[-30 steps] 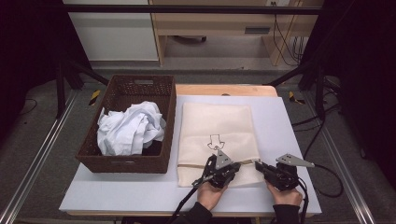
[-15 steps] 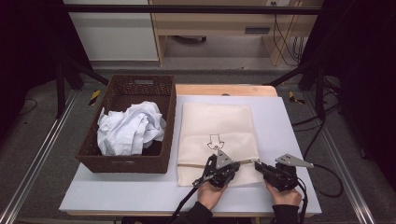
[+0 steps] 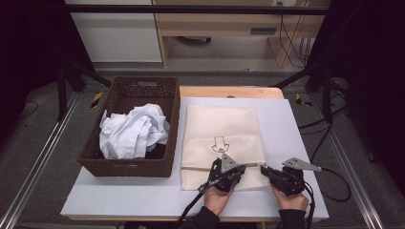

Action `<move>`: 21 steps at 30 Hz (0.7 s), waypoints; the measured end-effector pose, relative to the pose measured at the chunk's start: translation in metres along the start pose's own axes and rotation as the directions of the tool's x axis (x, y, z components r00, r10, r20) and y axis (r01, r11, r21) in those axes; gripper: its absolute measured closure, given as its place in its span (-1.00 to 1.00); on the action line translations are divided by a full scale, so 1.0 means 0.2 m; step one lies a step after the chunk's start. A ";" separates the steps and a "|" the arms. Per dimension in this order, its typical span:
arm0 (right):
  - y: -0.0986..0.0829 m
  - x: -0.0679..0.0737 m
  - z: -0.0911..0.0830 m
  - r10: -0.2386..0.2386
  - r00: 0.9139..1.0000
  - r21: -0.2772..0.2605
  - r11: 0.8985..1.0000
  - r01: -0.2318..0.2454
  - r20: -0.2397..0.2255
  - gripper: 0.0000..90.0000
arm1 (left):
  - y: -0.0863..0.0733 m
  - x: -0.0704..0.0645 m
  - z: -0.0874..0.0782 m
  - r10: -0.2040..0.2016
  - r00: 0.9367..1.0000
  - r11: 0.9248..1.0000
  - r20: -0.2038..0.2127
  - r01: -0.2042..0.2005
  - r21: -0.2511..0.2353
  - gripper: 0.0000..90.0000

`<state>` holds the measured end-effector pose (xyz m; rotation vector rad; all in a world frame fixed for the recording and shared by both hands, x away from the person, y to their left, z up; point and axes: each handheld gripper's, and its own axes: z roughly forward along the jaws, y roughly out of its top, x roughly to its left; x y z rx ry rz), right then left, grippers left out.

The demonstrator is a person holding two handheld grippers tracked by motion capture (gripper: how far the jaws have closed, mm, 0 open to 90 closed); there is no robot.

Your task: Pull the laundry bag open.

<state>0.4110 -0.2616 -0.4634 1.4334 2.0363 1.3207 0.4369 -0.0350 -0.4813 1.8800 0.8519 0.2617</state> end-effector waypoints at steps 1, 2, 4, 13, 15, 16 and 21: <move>0.00 0.00 0.00 -0.001 1.000 0.001 1.000 0.001 0.001 0.90 | 0.00 0.00 0.00 0.013 1.000 1.000 0.003 -0.013 0.002 0.93; 0.00 0.00 0.00 0.001 1.000 -0.006 1.000 -0.001 0.005 0.91 | 0.00 0.00 -0.01 0.014 1.000 1.000 0.003 -0.014 0.002 0.93; 0.00 0.00 0.00 -0.004 1.000 -0.009 1.000 0.004 0.005 0.91 | 0.01 0.00 -0.02 0.016 1.000 1.000 0.017 -0.016 0.007 0.93; 0.00 -0.03 -0.03 -0.003 0.999 -0.016 1.000 0.004 0.046 0.91 | -0.03 0.09 -0.08 0.013 1.000 1.000 0.003 -0.013 0.023 0.93; 0.00 -0.04 -0.02 0.003 1.000 -0.018 1.000 -0.002 0.020 0.91 | -0.02 0.11 -0.10 0.020 1.000 0.999 0.007 -0.020 0.030 0.93; 0.00 -0.03 -0.02 0.001 0.999 -0.017 1.000 0.000 0.043 0.91 | -0.02 0.11 -0.10 0.035 0.999 0.999 -0.026 -0.033 0.042 0.93; 0.00 -0.05 -0.03 0.013 0.999 -0.026 1.000 -0.012 0.036 0.91 | -0.04 0.17 -0.16 0.027 0.999 0.998 -0.044 -0.025 0.050 0.93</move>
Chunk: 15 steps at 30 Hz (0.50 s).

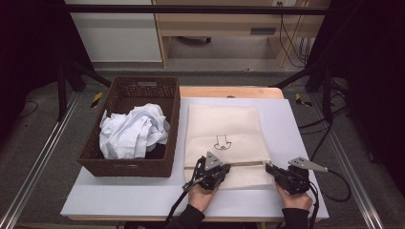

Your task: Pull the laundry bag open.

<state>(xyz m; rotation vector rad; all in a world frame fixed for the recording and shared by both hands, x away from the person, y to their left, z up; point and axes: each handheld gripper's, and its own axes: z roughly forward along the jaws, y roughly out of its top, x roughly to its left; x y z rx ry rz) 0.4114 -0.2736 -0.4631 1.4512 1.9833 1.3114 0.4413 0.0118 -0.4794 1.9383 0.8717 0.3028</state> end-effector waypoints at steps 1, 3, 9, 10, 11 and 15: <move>0.00 0.01 0.00 -0.004 1.000 0.004 1.000 0.004 -0.003 0.91 | 0.00 0.00 -0.01 0.007 1.000 1.000 -0.006 -0.007 0.004 0.93; 0.00 0.02 0.01 -0.013 1.000 0.005 1.000 0.013 0.001 0.91 | 0.00 0.01 -0.02 0.013 1.000 1.000 -0.002 -0.013 0.005 0.93; 0.00 0.00 0.00 0.016 1.000 0.000 1.000 -0.016 -0.002 0.91 | -0.02 0.06 -0.06 0.000 0.999 1.000 -0.036 0.000 0.010 0.93; 0.00 0.00 0.00 0.007 1.000 0.000 1.000 -0.007 -0.003 0.91 | -0.03 0.07 -0.07 -0.004 0.999 1.000 -0.032 0.004 0.013 0.93; 0.00 0.01 0.01 -0.004 1.000 0.006 1.000 0.004 0.004 0.91 | -0.03 0.07 -0.07 0.003 0.999 1.000 -0.040 -0.002 0.013 0.93; 0.01 0.02 0.02 -0.009 1.000 0.009 1.000 0.009 -0.011 0.91 | -0.03 0.09 -0.10 0.000 1.000 1.000 -0.031 0.000 0.009 0.93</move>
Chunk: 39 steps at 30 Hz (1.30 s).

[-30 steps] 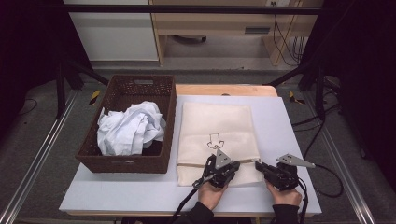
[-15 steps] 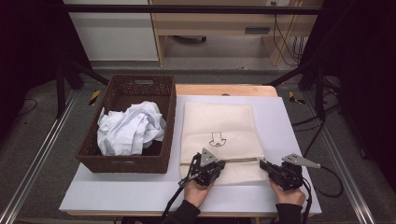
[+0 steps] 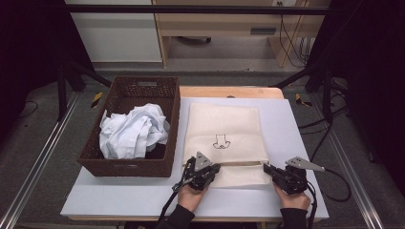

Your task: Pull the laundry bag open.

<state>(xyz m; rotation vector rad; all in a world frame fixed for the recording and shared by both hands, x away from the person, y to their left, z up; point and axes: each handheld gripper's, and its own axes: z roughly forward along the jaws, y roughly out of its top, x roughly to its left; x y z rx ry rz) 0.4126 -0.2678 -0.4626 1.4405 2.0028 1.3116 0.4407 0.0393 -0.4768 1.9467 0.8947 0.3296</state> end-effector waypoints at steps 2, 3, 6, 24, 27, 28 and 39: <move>0.00 0.01 0.01 -0.005 1.000 0.004 1.000 0.005 0.001 0.91 | 0.00 0.00 0.00 0.010 1.000 1.000 -0.011 -0.009 0.005 0.93; 0.00 0.01 0.01 -0.005 1.000 0.004 1.000 0.005 -0.003 0.91 | -0.01 0.00 0.01 0.004 0.999 1.000 -0.040 -0.004 0.017 0.93; 0.00 -0.01 -0.01 0.004 0.999 -0.005 1.000 -0.004 0.034 0.91 | -0.04 0.07 -0.01 -0.036 0.998 0.999 -0.046 0.037 0.016 0.93; -0.02 -0.08 -0.04 0.056 0.998 0.003 0.998 -0.056 0.028 0.91 | -0.13 0.26 -0.29 -0.035 0.986 0.998 -0.162 0.044 0.048 0.93; -0.03 -0.09 -0.05 0.058 0.998 0.010 0.998 -0.059 0.029 0.91 | -0.16 0.27 -0.30 -0.047 0.987 0.997 -0.153 0.056 0.050 0.93; -0.03 -0.09 -0.05 0.059 0.998 0.012 0.998 -0.059 0.033 0.91 | -0.17 0.26 -0.30 -0.046 0.987 0.997 -0.155 0.054 0.049 0.93; -0.05 -0.09 -0.03 0.069 0.998 0.041 0.997 -0.069 0.017 0.90 | -0.18 0.27 -0.33 -0.036 0.988 0.997 -0.150 0.046 0.062 0.92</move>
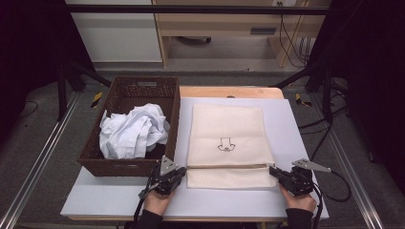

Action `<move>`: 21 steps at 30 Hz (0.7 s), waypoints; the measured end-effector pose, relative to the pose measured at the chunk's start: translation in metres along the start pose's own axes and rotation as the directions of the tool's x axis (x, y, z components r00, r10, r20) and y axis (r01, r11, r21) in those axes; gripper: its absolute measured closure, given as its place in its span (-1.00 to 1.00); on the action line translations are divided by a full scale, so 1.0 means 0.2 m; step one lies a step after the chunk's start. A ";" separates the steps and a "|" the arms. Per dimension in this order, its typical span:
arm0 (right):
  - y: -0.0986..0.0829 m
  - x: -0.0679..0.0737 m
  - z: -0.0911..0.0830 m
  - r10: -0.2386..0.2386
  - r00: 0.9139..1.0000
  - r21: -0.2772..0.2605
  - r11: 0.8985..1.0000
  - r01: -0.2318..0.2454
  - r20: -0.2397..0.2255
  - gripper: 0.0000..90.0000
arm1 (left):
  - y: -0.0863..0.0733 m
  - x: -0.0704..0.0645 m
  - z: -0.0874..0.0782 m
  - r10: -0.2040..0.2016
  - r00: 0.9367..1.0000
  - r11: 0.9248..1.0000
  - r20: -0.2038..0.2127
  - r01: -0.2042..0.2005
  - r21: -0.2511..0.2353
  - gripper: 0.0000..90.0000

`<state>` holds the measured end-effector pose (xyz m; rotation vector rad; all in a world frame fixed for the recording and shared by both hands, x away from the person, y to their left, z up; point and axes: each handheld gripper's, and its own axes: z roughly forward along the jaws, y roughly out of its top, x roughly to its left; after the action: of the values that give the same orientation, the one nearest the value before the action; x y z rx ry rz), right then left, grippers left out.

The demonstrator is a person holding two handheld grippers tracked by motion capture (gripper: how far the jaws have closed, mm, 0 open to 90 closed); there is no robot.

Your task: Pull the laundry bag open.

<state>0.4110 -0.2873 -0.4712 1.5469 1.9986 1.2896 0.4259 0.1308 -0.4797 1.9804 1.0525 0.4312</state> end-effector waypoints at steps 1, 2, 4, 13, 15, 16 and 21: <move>0.00 0.00 0.00 -0.001 1.000 0.006 1.000 0.001 -0.007 0.89 | 0.00 0.00 0.00 0.007 1.000 1.000 -0.003 -0.007 0.004 0.92; -0.01 0.00 0.00 -0.008 1.000 0.005 1.000 0.008 -0.020 0.89 | 0.00 0.00 -0.01 0.006 1.000 1.000 -0.002 -0.006 0.004 0.92; -0.02 0.00 0.01 -0.010 0.999 0.013 1.000 0.011 -0.030 0.87 | 0.00 0.01 -0.01 0.003 1.000 1.000 0.009 -0.004 0.007 0.92; -0.04 0.01 0.05 -0.056 0.998 0.055 0.997 0.054 0.034 0.49 | 0.05 -0.01 -0.02 0.002 1.000 0.999 0.001 -0.002 0.052 0.78; -0.04 0.01 0.04 -0.073 0.996 0.038 0.997 0.072 0.048 0.37 | 0.05 -0.02 -0.03 0.010 1.000 0.998 0.003 -0.010 0.067 0.69; -0.04 0.01 0.04 -0.077 0.995 0.030 0.997 0.076 0.057 0.33 | 0.05 -0.02 -0.03 0.014 1.000 0.997 0.002 -0.015 0.073 0.65; -0.03 0.00 0.02 -0.108 0.991 -0.014 0.994 0.109 0.083 0.19 | 0.06 -0.04 -0.07 0.031 0.999 0.996 0.006 -0.031 0.083 0.43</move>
<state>0.4096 -0.2851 -0.4786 1.4376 1.9849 1.1799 0.4195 0.1281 -0.4617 2.0732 1.0529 0.4048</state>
